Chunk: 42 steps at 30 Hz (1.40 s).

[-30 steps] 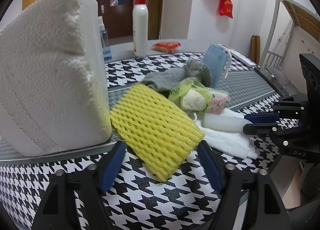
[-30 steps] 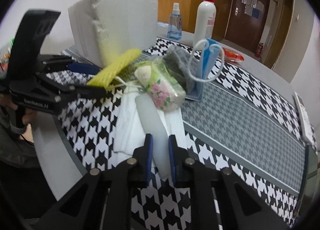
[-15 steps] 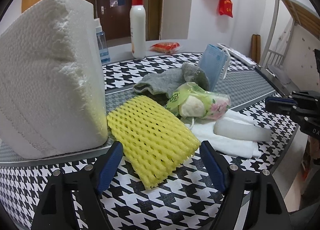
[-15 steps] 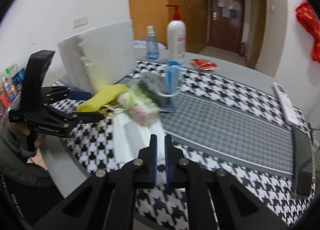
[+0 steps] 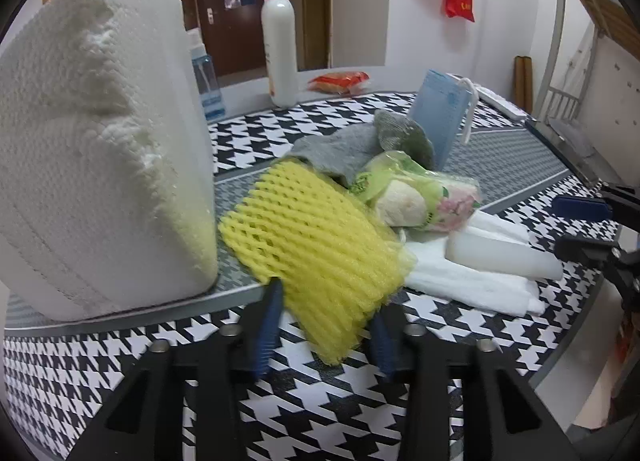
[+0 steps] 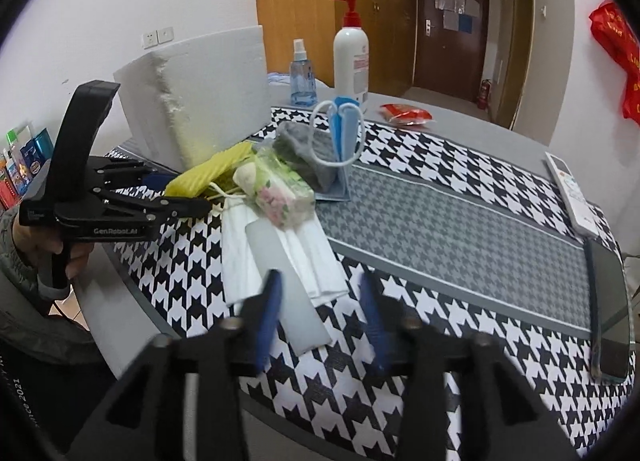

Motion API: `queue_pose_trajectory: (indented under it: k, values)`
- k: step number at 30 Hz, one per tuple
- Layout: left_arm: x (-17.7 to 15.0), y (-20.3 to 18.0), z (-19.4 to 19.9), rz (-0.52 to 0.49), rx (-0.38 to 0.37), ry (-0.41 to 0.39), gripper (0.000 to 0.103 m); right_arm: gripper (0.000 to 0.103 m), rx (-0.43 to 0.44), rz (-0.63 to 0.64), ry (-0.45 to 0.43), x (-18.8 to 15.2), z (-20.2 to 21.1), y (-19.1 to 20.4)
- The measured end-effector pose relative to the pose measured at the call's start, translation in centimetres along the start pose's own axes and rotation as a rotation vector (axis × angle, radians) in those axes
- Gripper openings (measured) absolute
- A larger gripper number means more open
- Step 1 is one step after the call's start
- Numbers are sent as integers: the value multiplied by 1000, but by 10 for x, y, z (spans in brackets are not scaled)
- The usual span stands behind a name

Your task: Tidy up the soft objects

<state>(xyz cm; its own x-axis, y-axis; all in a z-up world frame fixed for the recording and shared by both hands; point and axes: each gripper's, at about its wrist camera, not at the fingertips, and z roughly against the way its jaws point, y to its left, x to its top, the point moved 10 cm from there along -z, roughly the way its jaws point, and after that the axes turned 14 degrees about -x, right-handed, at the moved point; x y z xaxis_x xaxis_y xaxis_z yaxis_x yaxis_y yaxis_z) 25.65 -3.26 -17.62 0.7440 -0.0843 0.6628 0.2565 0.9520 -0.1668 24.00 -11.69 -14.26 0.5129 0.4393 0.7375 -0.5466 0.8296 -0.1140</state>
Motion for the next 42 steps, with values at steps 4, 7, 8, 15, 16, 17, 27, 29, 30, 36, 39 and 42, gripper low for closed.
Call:
queue_pose_trajectory:
  k: [4, 7, 8, 15, 16, 17, 27, 29, 30, 36, 39, 42]
  values:
    - [3, 3, 7, -1, 5, -23, 13, 62, 2, 17, -5, -2, 0, 4]
    - [6, 0, 14, -9, -7, -46, 13, 64, -6, 36, -1, -4, -2, 7]
    - [8, -2, 19, -13, -14, -57, 13, 64, -9, 38, 0, -4, -3, 6]
    - [18, -6, 47, -25, -40, -115, 13, 58, 15, 75, 19, -11, -6, 13]
    - [18, -7, 50, -27, -52, -119, 13, 57, 22, 84, 21, -12, -6, 16]
    - [19, -8, 50, -27, -63, -120, 13, 52, 28, 89, 26, -13, -8, 19]
    - [10, -3, 44, -1, -74, -98, 16, 25, 14, 108, 62, -20, -19, 21]
    - [7, -2, 42, 1, -64, -89, 29, 22, 7, 105, 64, -20, -19, 21]
    - [4, -2, 41, 1, -60, -83, 45, 21, 11, 95, 62, -18, -17, 20]
    - [-1, -3, 41, -2, -50, -87, 69, 20, 36, 29, 61, -13, -11, 14]
    - [-1, -1, 34, 9, -38, -72, 70, 20, 44, 6, 50, -11, -6, 12]
    - [3, -1, 29, 19, -35, -79, 70, 20, 45, -18, 33, -8, 2, 8]
